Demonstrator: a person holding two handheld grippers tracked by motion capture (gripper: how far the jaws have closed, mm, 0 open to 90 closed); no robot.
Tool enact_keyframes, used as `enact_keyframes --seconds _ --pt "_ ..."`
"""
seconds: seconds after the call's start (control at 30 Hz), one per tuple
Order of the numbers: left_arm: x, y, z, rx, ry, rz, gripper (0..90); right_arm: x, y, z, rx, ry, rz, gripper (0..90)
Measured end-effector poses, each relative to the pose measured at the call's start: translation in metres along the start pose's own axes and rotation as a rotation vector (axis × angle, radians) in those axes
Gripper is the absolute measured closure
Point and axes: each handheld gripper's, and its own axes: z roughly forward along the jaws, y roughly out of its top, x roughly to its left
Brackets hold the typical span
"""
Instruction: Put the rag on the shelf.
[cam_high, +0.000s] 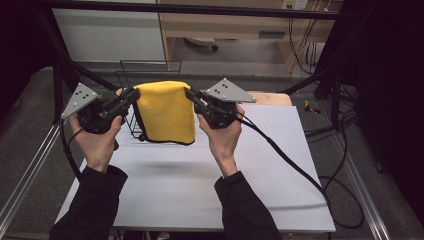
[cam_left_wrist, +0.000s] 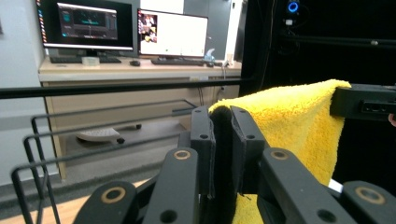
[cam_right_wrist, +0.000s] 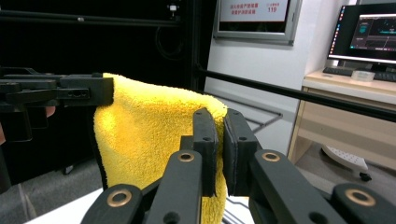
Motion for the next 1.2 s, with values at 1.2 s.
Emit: enact_keyframes --seconds 1.2 --pt "0.034 0.082 0.005 -0.122 0.06 -0.003 80.9 0.001 0.079 0.049 -0.116 -0.014 -0.005 85.1"
